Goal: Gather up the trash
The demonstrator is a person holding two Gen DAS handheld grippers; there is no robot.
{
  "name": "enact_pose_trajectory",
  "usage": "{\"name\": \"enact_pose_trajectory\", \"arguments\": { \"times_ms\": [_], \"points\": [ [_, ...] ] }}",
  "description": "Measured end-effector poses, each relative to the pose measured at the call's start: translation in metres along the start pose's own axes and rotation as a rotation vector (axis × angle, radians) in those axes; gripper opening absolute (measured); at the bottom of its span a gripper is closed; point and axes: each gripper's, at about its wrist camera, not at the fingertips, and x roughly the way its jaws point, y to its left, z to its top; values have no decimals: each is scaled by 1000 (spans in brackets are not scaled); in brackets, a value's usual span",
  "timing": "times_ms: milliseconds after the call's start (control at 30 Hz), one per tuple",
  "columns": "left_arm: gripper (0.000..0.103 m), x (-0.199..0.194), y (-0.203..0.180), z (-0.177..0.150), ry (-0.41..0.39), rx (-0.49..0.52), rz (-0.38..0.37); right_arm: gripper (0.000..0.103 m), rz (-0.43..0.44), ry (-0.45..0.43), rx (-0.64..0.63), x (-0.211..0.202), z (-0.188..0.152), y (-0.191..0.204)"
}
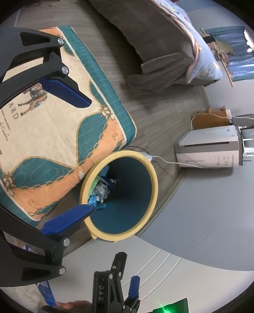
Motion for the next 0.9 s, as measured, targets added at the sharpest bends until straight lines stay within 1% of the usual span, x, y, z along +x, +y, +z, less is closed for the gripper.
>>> {"name": "enact_pose_trajectory", "arguments": {
  "times_ms": [333,500,567,700,900],
  "points": [
    [98,0,-1,0,-1,1,1,97,-8,-1,5,0,-2,-1],
    [98,0,-3,0,-5,17,6,97,-8,-1,6,0,-2,-1],
    [98,0,-3,0,-6,19,4,97,-8,0,5,0,-2,-1],
    [98,0,-2,0,-3,20,-27,97,-13,0,5,1,-3,0],
    [98,-1,-1,0,-6,26,-18,97,-16,4,10,1,-4,1]
  ]
}}
